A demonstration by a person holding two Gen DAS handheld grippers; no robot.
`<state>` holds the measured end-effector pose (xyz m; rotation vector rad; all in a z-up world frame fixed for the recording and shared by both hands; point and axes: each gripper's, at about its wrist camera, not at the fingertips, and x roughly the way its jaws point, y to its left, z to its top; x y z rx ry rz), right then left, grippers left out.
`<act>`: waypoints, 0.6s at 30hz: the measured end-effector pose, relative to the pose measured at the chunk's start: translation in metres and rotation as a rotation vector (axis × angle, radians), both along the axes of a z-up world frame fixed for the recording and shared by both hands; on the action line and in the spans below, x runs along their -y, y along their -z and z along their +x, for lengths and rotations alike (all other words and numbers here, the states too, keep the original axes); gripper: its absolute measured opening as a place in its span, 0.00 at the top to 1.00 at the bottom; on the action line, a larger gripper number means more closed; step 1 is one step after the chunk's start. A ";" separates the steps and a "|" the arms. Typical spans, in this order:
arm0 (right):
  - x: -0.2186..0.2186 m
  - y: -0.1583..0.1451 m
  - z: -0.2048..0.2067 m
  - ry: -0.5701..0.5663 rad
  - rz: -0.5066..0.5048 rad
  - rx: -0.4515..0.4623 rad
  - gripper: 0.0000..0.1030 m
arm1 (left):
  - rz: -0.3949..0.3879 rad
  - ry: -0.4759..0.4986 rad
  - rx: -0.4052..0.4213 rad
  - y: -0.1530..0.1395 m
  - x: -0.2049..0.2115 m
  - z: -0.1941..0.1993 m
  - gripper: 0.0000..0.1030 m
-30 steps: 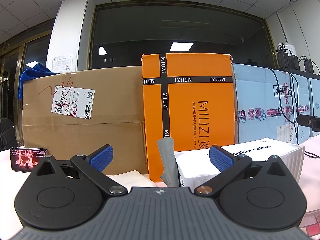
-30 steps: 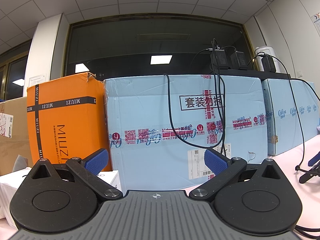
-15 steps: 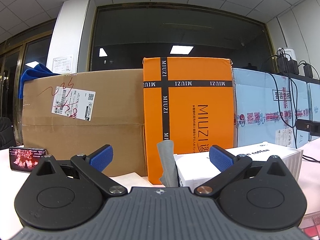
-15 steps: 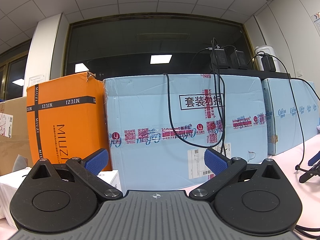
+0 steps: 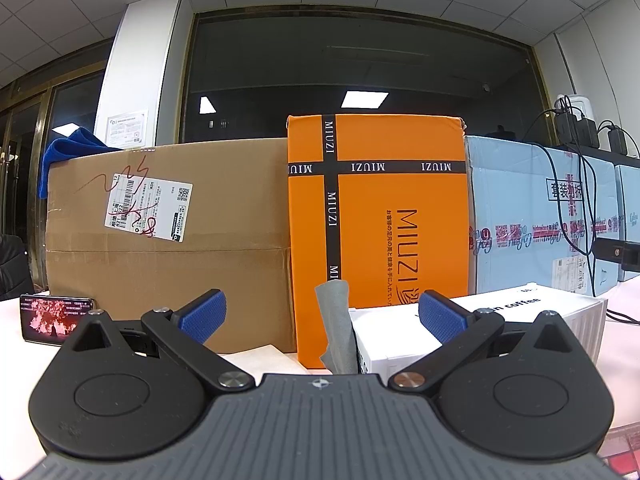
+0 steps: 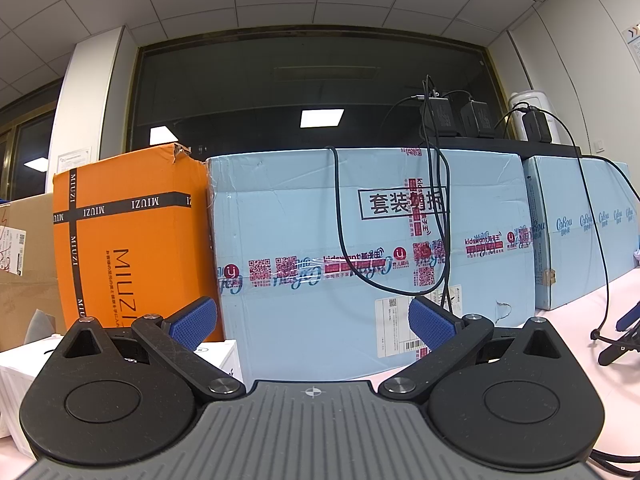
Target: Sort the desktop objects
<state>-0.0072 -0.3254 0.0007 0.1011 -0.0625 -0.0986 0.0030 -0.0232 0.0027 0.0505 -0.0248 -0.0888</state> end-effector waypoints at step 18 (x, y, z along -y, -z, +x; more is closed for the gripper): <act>0.000 0.000 0.000 0.000 0.000 0.000 0.00 | 0.003 0.001 0.008 0.000 0.000 -0.001 0.00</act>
